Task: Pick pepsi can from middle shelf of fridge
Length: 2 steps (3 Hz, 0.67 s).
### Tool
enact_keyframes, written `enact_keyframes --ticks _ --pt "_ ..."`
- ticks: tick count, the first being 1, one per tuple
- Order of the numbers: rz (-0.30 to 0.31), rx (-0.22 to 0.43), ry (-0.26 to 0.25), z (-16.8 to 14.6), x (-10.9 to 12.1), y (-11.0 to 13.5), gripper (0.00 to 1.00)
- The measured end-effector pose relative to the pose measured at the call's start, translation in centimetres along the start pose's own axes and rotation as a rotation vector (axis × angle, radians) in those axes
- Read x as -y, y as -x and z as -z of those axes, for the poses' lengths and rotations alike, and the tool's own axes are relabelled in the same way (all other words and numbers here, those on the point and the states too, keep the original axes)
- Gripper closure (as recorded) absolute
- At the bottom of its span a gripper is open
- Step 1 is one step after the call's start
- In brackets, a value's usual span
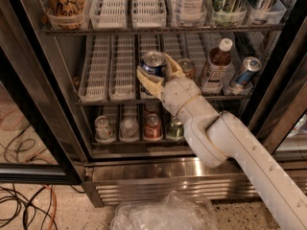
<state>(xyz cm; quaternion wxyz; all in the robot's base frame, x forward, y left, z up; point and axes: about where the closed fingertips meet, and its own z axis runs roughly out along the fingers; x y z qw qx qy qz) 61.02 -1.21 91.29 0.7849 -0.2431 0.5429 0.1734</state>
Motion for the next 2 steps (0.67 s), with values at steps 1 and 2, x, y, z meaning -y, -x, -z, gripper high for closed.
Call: enact_keyframes --ticks 1,2 --pt "0.011 -0.041 0.019 1.6 -1.0 -0.1 1.0" --pt "0.011 -0.091 0.06 3.4 -2.0 -0.5 1.0"
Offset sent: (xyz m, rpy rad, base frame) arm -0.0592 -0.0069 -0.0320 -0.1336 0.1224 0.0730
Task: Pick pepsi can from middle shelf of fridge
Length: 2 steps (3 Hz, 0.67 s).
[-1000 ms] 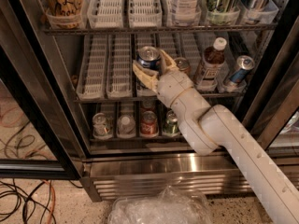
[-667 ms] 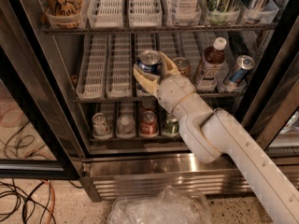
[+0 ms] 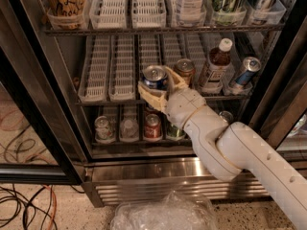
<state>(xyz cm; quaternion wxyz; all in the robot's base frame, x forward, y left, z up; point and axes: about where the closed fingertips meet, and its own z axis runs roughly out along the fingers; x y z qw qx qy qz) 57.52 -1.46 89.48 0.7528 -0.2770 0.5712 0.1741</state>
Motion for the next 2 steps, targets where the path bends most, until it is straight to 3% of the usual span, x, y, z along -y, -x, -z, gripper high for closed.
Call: enact_keyframes --ticks 2 --pt "-0.044 -0.048 0.051 4.2 -1.8 -0.5 1.0"
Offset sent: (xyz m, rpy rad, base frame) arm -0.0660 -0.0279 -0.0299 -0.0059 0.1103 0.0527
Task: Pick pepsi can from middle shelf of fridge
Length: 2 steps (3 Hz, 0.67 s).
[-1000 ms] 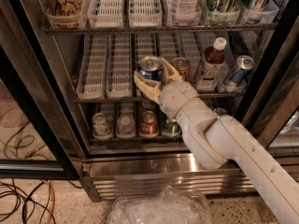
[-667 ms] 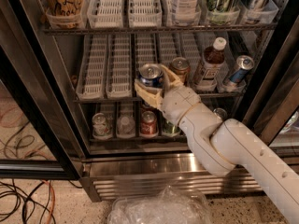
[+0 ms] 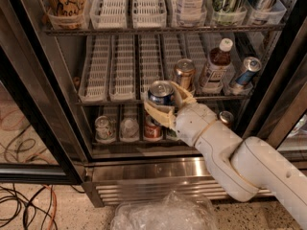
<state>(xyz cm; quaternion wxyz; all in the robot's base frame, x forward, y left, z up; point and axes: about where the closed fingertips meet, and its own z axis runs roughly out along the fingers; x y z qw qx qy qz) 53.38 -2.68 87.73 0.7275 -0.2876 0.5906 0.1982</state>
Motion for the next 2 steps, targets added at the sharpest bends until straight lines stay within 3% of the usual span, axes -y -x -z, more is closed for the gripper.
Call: enact_keyframes --ticks 2 --pt "-0.026 -0.05 -0.05 5.4 -1.2 -0.7 1.0"
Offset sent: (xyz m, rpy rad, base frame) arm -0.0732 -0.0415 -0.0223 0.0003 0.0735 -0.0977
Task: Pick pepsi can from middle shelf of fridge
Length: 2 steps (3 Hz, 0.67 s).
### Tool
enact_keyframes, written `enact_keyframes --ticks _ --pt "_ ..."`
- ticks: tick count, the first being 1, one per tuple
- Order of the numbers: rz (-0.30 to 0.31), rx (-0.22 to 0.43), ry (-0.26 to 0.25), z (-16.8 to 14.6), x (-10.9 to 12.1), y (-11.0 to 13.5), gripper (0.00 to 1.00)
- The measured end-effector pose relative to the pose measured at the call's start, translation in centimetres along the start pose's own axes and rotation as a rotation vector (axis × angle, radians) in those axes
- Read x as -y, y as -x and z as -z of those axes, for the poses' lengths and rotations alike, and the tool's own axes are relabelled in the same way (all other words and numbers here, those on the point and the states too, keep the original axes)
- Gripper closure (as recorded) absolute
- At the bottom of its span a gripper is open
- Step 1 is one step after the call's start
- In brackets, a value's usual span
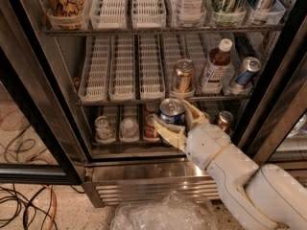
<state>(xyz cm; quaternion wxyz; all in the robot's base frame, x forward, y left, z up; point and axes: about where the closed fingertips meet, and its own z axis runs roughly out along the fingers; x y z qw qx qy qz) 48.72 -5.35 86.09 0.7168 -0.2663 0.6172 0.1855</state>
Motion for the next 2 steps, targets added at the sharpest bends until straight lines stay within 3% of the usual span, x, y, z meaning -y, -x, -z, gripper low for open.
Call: enact_keyframes --ticks 1,2 --pt "0.0 -0.011 -0.04 1.83 -0.5 0.26 1.0" --pt "0.0 -0.011 -0.04 1.83 -0.5 0.26 1.0"
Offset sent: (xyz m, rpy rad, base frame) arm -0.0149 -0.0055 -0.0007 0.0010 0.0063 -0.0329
